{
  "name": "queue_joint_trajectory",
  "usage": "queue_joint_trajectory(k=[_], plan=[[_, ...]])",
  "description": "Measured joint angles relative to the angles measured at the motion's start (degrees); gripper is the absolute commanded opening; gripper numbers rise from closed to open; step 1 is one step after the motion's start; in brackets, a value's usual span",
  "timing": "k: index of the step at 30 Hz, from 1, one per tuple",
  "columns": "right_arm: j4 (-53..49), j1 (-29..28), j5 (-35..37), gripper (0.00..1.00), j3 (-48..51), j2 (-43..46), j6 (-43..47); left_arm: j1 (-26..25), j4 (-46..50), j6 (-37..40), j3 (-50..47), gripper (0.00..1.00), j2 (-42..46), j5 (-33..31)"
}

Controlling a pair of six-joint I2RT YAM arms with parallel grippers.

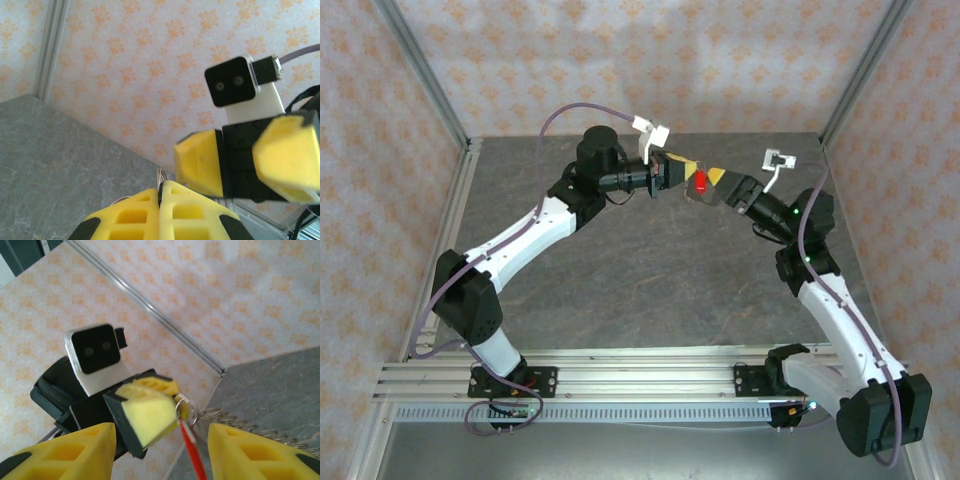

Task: Put the keys on the keyring

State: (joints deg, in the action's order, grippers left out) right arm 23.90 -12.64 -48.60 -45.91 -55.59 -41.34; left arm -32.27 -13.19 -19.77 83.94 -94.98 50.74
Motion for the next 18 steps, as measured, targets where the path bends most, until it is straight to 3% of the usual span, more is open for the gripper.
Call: queue_joint_trajectory(k=[9, 12, 15, 18], plan=[[-5.05, -3.80, 2.73, 0.44, -0.96, -1.33, 3.91, 0.00, 0.02, 0.00, 0.00, 0.00, 0.00, -0.24], [-5.97, -3.96, 3.39, 0.37, -1.36, -1.86, 4.68, 0.00, 0.02, 0.09, 0.00, 0.00, 0.00, -0.22], [-6.82, -4.09, 4.15, 0.21, -1.90, -2.32, 5.40, 0.00, 0.02, 0.22, 0.00, 0.00, 0.00, -0.20], [-7.72, -4.09, 4.74, 0.16, -2.64, -2.71, 5.49, 0.00, 0.13, 0.44, 0.00, 0.00, 0.00, -0.20]])
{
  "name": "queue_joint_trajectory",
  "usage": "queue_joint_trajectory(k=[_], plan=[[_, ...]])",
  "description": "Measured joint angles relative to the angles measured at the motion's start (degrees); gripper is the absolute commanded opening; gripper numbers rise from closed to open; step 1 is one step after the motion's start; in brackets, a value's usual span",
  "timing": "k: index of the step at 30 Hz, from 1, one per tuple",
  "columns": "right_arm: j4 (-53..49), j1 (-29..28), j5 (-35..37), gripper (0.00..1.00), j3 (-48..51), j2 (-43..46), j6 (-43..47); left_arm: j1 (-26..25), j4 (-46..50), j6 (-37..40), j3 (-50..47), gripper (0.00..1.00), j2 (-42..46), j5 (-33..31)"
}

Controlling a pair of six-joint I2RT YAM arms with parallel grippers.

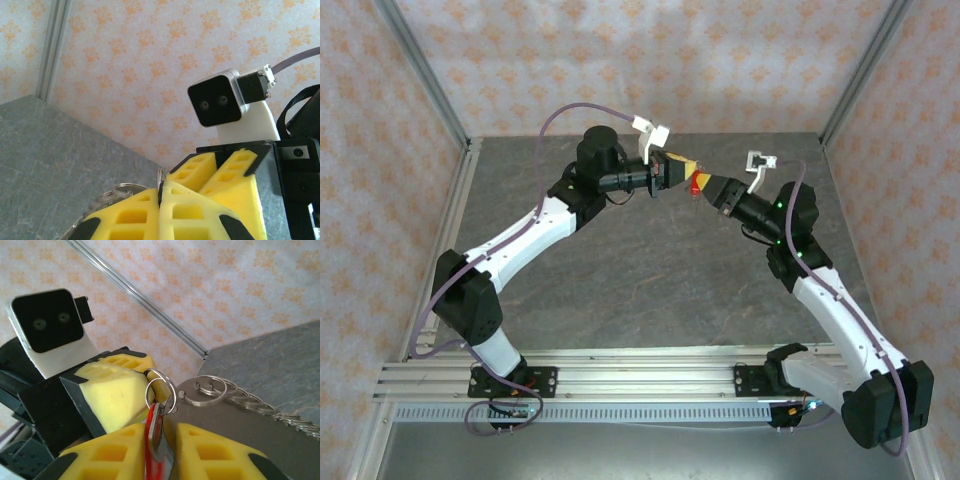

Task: Put the keys on the keyring

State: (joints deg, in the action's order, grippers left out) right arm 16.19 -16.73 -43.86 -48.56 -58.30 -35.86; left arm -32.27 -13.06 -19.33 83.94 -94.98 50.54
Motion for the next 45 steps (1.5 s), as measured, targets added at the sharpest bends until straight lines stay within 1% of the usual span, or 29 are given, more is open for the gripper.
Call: queue_joint_trajectory(k=[1, 3, 4, 11, 16, 20, 25, 30, 37, 45], plan=[[-0.44, 0.00, 0.20, 0.13, -0.39, -0.11, 0.15, 0.00, 0.04, 0.11, 0.00, 0.00, 0.00, 0.00], [-1.68, 0.00, 0.59, 0.01, -1.49, -0.13, 0.94, 0.00, 0.35, 0.76, 0.00, 0.00, 0.00, -0.02], [-2.40, 0.00, 0.66, 0.00, -2.03, -0.13, 1.14, 0.00, 0.50, 1.14, 0.02, 0.00, 0.00, -0.04], [-9.46, 0.00, 1.07, 0.00, -6.21, -0.13, 4.50, 0.04, 1.31, 3.10, 0.35, 0.00, 0.17, -0.04], [-19.85, 0.31, 1.46, 0.00, -14.08, -0.59, 10.86, 0.04, 2.62, 4.39, 0.35, 0.00, 0.37, 0.50], [-28.00, 1.14, -0.07, 0.00, -20.63, -3.21, 16.09, -0.02, 3.48, 5.57, 0.57, 0.00, 1.46, 1.33], [-37.00, 2.19, -0.66, 0.00, -26.10, -4.92, 22.10, 0.00, 4.74, 6.91, 0.79, 0.00, 1.62, 1.77], [-44.54, 2.32, 0.48, 0.00, -30.12, -5.90, 27.82, -0.07, 5.16, 7.48, 0.87, 0.00, 1.62, 2.73], [-47.21, 2.32, 1.07, 0.00, -30.05, -5.86, 31.32, -0.11, 5.77, 7.26, 0.90, 0.00, 1.62, 2.86], [-44.59, 2.54, 1.01, 0.00, -22.91, -2.36, 30.75, -0.39, 4.81, 4.72, 0.74, 0.00, 1.62, 1.90]])
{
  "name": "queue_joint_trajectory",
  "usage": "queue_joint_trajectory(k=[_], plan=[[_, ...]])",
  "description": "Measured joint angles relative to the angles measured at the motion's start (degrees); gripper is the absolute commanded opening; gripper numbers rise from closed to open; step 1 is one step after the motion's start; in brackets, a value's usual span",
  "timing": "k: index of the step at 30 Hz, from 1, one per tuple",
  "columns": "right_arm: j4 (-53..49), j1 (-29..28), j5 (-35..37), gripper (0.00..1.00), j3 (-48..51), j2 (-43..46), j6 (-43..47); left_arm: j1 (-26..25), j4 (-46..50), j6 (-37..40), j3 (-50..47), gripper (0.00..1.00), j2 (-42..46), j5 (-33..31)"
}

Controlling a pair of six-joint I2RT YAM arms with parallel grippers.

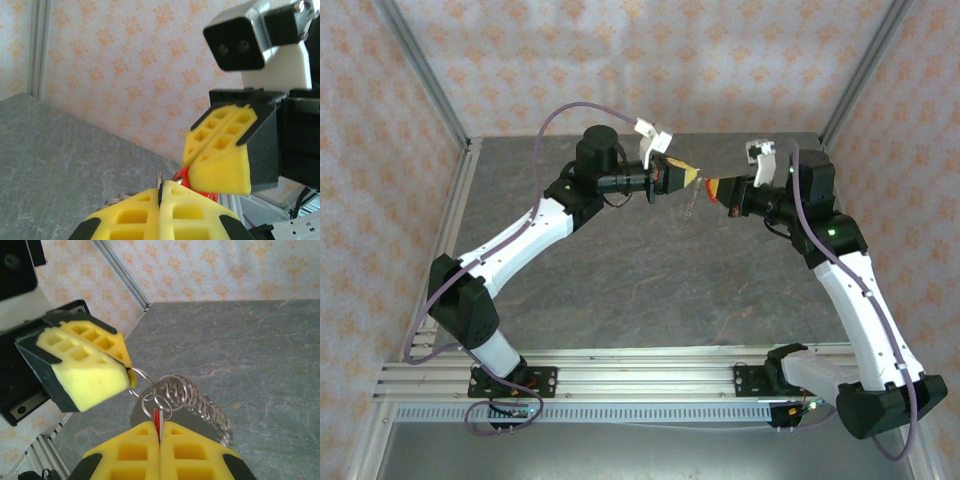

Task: Put the keys on the keyring

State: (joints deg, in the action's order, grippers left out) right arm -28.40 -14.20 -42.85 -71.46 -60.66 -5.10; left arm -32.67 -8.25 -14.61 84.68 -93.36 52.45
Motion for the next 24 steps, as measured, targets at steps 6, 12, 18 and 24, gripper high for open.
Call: queue_joint_trajectory(k=[6, 12, 18, 24], plan=[[7.06, 0.00, -1.57, 0.00, 5.79, 2.60, -3.50, 0.00, -1.75, -1.92, -0.37, 0.00, 0.00, -0.46], [12.28, 0.00, -2.45, 0.00, 8.94, 3.06, -7.74, 0.00, -3.10, -2.47, -0.87, 0.00, 0.00, -0.87], [14.99, 0.02, -2.54, 0.00, 9.38, 3.32, -10.05, -0.39, -4.68, -2.69, -1.55, 0.00, 0.00, -1.86], [17.35, 0.15, -2.29, 0.00, 10.14, 3.89, -11.52, -0.74, -5.33, -2.95, -2.05, 0.00, 0.00, -1.97]])
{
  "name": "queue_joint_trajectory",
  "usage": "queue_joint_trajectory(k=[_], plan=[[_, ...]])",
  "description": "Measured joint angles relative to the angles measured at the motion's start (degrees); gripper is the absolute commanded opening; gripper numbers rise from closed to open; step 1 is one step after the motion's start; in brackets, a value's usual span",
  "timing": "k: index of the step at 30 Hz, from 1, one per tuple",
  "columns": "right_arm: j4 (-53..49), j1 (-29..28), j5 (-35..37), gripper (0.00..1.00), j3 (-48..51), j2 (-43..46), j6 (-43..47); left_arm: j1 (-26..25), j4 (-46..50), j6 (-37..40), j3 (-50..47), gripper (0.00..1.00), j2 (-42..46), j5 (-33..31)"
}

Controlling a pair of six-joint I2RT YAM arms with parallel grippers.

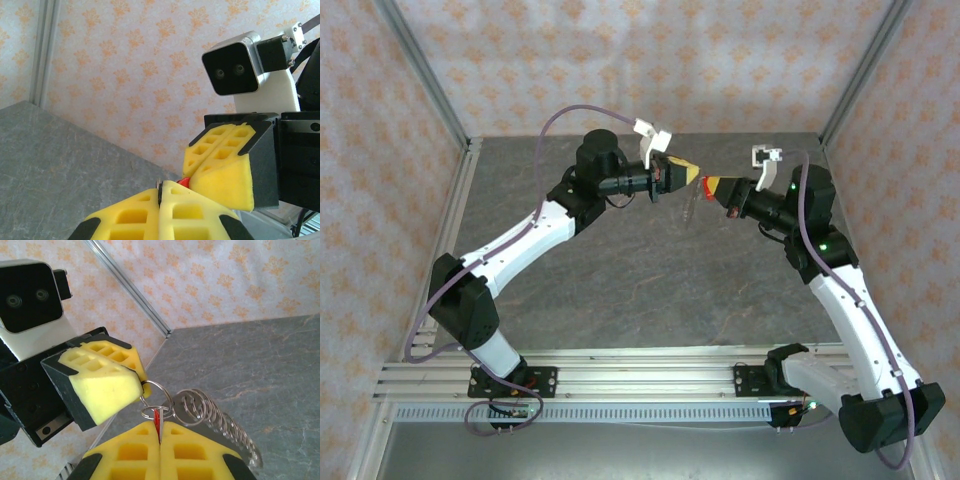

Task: Put the keys on the keyring

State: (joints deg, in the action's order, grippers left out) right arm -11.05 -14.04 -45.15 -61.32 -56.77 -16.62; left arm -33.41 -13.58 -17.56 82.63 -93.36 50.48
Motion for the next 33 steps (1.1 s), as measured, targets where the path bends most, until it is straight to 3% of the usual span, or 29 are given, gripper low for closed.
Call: queue_joint_trajectory(k=[9, 10, 12, 15, 22, 33], plan=[[0.90, 0.00, 0.11, 0.00, 0.37, 0.07, -0.98, 0.00, -1.07, -0.42, -0.79, 0.00, 0.00, -0.17], [0.90, 0.00, 0.09, 0.05, 0.37, 0.07, -0.96, 0.00, -1.25, -0.42, -0.85, 0.00, 0.00, -0.20], [0.90, 0.00, -0.17, 0.26, 0.37, 0.07, -1.18, 0.00, -1.29, -0.42, -0.87, 0.00, 0.00, -0.20], [1.22, 0.09, -0.24, 0.35, 0.63, 0.37, -1.14, 0.00, -1.31, -0.44, -1.01, 0.00, 0.00, -0.22], [3.21, 3.06, -0.04, 0.36, 0.92, 2.38, -1.86, 0.00, -1.38, -0.44, -1.05, 0.00, 0.00, -0.24], [18.05, 4.37, -5.40, 0.36, 6.10, -2.47, -8.90, 0.00, -1.44, -0.59, -1.05, 0.00, 0.00, -0.24]])
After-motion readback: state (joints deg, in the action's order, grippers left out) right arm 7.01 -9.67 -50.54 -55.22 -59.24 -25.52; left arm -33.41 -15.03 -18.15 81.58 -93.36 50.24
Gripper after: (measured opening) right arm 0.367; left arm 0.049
